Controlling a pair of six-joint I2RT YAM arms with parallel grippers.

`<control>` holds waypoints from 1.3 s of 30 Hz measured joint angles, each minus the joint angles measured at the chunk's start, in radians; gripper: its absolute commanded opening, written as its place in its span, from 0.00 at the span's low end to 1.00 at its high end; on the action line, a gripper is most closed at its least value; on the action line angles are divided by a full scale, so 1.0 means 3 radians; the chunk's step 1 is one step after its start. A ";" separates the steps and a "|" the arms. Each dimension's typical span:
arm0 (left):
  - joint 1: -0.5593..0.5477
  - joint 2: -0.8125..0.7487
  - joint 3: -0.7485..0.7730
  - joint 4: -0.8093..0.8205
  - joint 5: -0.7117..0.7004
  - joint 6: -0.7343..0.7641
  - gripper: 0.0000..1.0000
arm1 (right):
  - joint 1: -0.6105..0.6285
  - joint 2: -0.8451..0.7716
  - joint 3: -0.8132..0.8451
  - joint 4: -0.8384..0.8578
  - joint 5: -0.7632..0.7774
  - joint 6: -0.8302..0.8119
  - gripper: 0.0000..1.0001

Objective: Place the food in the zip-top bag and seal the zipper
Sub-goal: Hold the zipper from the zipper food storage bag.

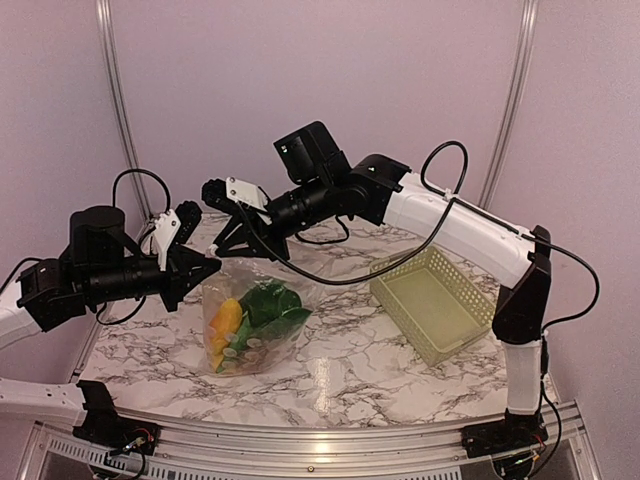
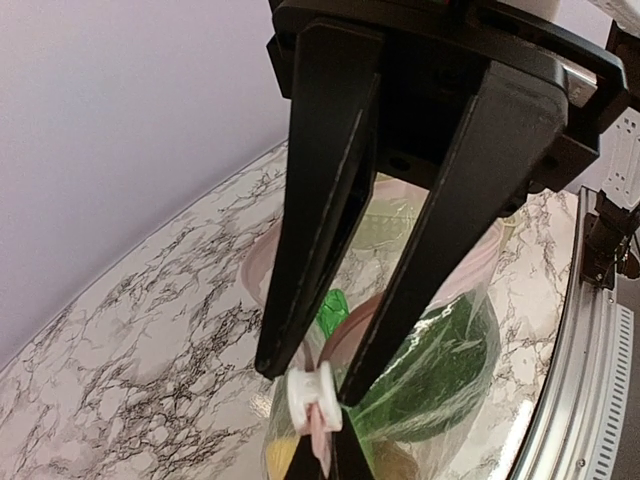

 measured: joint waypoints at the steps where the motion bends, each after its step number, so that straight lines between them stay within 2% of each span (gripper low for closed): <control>1: 0.0000 0.0008 0.0000 0.0009 0.0000 0.0000 0.00 | 0.0000 0.0000 0.0000 -0.0001 0.0009 -0.0005 0.14; 7: 0.0000 0.0027 0.0000 0.0022 -0.0006 0.0000 0.00 | 0.0003 0.0000 0.0000 -0.0009 0.0022 -0.0033 0.04; 9: 0.0000 0.0027 0.0000 0.0022 -0.0031 -0.0003 0.05 | 0.0010 0.0000 0.0000 -0.0013 0.0011 -0.0052 0.00; 13: 0.0000 0.0019 -0.0004 0.0024 -0.0100 -0.0027 0.08 | 0.0015 0.0000 0.0000 -0.0014 0.0011 -0.0070 0.00; 21: 0.0000 -0.0046 -0.0058 0.0075 -0.0150 -0.0067 0.00 | 0.0032 0.0000 0.0000 -0.0014 0.0017 -0.0071 0.00; 25: 0.0000 -0.0045 -0.0060 0.0085 -0.0149 -0.0075 0.00 | 0.0032 0.0000 0.0000 -0.0014 0.0018 -0.0069 0.13; 31: 0.0000 -0.0029 -0.0060 0.0117 -0.0107 -0.0062 0.00 | 0.0032 0.0000 0.0000 -0.0014 0.0027 -0.0043 0.19; 35: 0.0000 -0.0028 -0.0060 0.0121 -0.0108 -0.0036 0.00 | 0.0032 0.0000 0.0000 -0.0014 0.0024 -0.0017 0.19; 39: 0.0000 -0.0014 -0.0060 0.0132 -0.0094 -0.0001 0.00 | 0.0032 0.0001 0.0000 -0.0014 0.0023 -0.0008 0.27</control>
